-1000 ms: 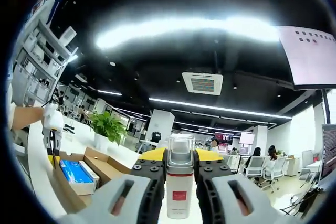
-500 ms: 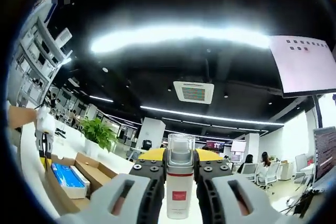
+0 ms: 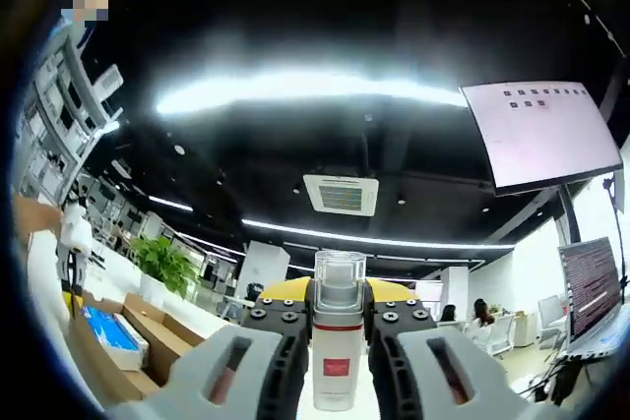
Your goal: Operate the shoe box by opening the lid, removing the specified soft item, and placing it in the target area until the item is outside and the box remains undamaged.
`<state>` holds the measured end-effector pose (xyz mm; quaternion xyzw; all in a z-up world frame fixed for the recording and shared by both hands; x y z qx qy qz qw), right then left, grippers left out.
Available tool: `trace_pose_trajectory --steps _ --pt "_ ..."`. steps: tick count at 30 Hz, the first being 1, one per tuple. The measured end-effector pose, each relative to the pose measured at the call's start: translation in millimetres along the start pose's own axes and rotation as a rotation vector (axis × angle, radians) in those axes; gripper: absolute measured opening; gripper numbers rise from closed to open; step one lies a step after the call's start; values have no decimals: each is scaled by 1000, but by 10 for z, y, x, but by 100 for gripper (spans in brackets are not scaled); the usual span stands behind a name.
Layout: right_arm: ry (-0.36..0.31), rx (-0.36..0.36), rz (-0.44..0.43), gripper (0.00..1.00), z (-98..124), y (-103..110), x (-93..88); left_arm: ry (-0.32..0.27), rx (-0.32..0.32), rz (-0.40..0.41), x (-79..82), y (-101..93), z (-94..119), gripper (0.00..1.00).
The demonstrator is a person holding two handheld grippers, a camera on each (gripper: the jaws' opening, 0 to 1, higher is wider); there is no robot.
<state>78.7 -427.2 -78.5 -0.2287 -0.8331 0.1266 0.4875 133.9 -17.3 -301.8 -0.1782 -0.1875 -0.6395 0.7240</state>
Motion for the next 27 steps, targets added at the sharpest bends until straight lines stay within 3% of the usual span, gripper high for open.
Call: trace_pose_trajectory --steps 4,6,9,12,16,20,23,27 --pt "23 10 8 19 11 21 -103 0 1 0 0 1 -1 2" --pt "-3 41 51 19 41 78 -113 0 1 0 -1 0 -1 2" --pt "-64 87 -23 19 105 168 -47 0 2 1 -2 -1 -1 2" --pt "-107 34 29 19 173 78 49 1 1 2 -4 -3 -1 2" --pt "-58 21 15 19 184 -8 -35 4 0 3 -5 -4 -2 2" --pt "7 -3 34 19 206 -55 -233 2 3 1 -6 -5 -1 2" --pt "24 2 -52 19 220 -65 -363 3 4 1 -6 -4 -3 2" --pt "70 -30 -100 19 242 -118 -536 5 2 3 -5 -4 -4 2"
Point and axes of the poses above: the point that each gripper's makers call its tool centre point, and the gripper's own axes: z roughly backward along the fingers, y roughly to its left, x roughly out of its top, the point moved 1 cm from there along z, roughly backward along the fingers, and after that the axes turned 15 degrees about z, right-handed, at the moved point
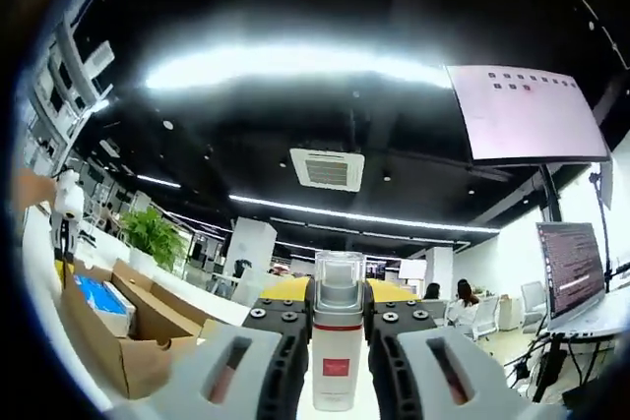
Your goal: Operate the shoe box by opening the lid, removing the specified soft item, and placing it in the target area until the item is outside and the box remains undamaged.
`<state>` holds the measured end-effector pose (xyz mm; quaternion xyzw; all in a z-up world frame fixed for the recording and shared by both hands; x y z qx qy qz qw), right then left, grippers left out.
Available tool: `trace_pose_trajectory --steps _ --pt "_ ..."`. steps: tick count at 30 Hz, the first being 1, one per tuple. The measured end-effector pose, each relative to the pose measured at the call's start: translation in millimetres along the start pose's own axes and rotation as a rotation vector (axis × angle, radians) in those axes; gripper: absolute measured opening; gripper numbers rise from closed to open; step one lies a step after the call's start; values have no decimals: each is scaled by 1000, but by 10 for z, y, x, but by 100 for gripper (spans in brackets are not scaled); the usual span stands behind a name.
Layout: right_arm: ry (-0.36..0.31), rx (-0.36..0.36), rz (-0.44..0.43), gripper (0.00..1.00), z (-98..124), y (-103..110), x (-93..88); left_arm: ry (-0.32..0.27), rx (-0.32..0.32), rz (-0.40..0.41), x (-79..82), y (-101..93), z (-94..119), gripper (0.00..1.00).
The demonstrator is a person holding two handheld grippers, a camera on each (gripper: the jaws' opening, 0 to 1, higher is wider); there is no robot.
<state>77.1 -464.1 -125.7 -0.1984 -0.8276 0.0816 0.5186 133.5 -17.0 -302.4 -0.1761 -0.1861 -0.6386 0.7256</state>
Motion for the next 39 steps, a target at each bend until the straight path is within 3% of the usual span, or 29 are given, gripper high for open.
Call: trace_pose_trajectory --steps 7,11,15,18,24,31,39 --pt "30 -26 -9 19 38 -19 -193 2 -1 3 6 -8 1 2" --pt "80 31 54 19 18 102 -392 2 0 3 5 -7 0 2" --pt "151 86 58 19 -13 269 -643 2 -1 3 5 -9 1 2" --pt "260 97 6 19 12 344 -879 1 0 2 5 -13 2 2" --pt "261 70 -62 19 -76 321 -1031 2 -1 1 7 -15 1 2" --pt "256 156 -88 19 -258 368 -1114 5 -7 3 11 -17 -1 2" --pt "295 165 -49 19 -271 399 -1283 6 -6 6 10 0 -4 2"
Point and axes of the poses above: the point that each gripper's makers call its tool centre point, and the gripper's own axes: z roughly backward along the fingers, y roughly to its left, x roughly out of its top, the point moved 1 cm from there along z, roughly backward along the fingers, and after that the axes turned 15 degrees about z, right-handed, at the moved point
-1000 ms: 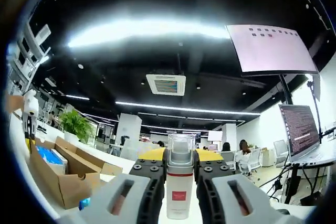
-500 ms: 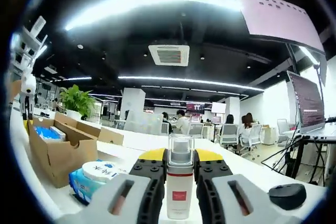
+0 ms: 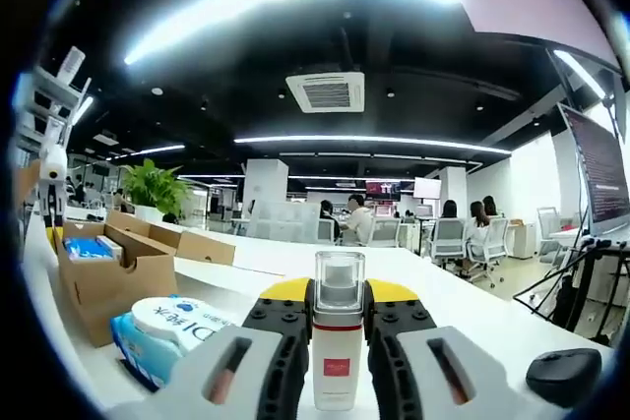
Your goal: Operate the shoe box by opening the lid, removing the specified soft item, and placing it in the target area until the item is outside and the box remains undamaged.
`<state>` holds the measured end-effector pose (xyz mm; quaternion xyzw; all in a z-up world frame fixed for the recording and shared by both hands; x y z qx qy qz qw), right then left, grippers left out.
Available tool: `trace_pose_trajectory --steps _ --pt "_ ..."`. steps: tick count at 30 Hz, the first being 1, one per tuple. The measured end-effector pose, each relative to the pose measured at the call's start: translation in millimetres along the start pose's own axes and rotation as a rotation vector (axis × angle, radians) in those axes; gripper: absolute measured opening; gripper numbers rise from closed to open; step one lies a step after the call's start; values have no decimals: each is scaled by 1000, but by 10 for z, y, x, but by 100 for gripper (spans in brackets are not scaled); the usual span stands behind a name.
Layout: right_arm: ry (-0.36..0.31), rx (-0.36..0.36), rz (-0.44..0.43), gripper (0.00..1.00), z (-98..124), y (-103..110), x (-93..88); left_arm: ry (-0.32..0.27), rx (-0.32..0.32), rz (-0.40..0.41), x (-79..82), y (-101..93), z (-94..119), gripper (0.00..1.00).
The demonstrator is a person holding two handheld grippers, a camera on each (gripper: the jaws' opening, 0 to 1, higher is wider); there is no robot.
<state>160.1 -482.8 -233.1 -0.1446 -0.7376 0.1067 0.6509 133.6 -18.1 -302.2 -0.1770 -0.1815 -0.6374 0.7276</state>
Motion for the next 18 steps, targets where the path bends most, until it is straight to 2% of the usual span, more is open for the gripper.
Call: trace_pose_trajectory --steps 3,5,18 --pt "49 -5 5 19 25 17 -124 0 0 0 -1 3 0 2" --pt "10 -7 2 19 39 12 -61 1 -1 0 -3 5 0 2" --pt "6 1 -17 19 155 104 -28 -4 4 -3 -9 8 1 2"
Point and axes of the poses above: the point that each gripper's makers call its tool centre point, and the gripper's own axes: z roughly backward along the fingers, y roughly to its left, x roughly out of its top, the point moved 1 cm from there along z, roughly backward along the fingers, and after that the axes turned 15 degrees about z, right-handed, at the moved point
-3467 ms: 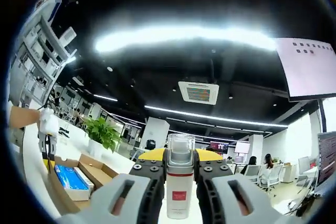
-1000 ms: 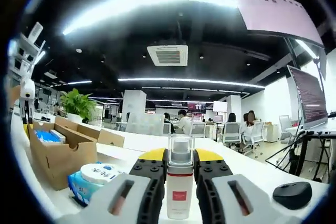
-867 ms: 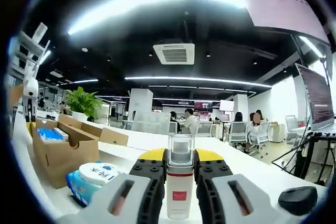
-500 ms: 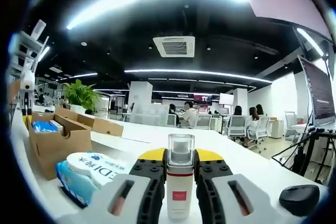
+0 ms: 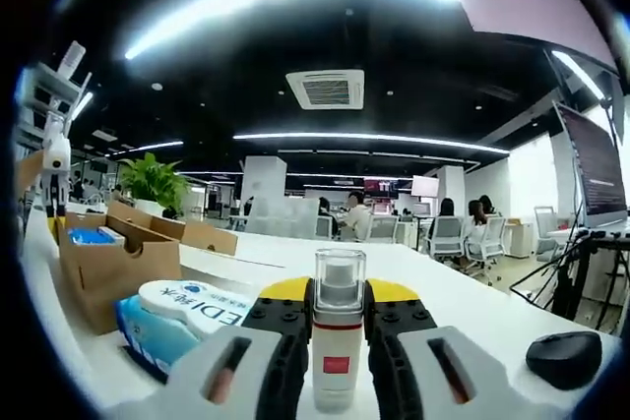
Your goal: Operate the shoe box by opening the lid, removing the specified soft item, and placing it in the target area until the item is outside and the box remains undamaged.
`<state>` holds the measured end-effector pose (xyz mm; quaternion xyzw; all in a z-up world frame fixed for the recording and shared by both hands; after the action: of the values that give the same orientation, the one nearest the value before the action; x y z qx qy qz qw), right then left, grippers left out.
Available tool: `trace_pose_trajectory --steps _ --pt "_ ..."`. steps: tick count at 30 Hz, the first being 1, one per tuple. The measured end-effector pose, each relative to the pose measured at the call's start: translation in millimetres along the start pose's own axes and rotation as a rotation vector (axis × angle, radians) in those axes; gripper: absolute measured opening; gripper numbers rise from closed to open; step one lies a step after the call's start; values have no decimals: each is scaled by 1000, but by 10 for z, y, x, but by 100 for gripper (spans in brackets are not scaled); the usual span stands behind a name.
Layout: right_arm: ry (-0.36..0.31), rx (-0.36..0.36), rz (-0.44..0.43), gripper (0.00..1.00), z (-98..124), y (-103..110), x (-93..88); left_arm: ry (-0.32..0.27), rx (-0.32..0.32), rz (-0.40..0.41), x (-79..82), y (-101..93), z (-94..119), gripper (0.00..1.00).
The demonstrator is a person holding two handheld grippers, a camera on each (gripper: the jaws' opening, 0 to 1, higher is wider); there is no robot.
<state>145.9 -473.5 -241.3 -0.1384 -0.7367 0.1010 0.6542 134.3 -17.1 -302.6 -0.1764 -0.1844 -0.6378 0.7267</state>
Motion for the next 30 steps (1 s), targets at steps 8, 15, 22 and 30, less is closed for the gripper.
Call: trace_pose_trajectory --steps 8,15,22,30 --pt "88 35 0 29 -34 56 -211 -1 -3 1 4 0 1 2" --pt "149 25 -69 44 8 -38 -266 0 -2 1 8 2 2 2" --pt "111 19 -124 47 111 -51 -77 -3 2 1 8 1 5 2" --pt "-20 -55 -146 44 252 -242 439 -7 3 -4 6 -5 8 2"
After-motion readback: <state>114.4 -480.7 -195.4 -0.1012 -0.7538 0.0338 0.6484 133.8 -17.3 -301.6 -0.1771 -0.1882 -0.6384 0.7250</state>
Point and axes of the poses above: the point that each gripper's makers call its tool centre point, and the gripper's own axes: z roughly backward along the fingers, y roughly to its left, x roughly out of its top, the point moved 1 cm from there along z, roughly backward along the fingers, and after that the axes turned 15 degrees about z, right-handed, at the moved point
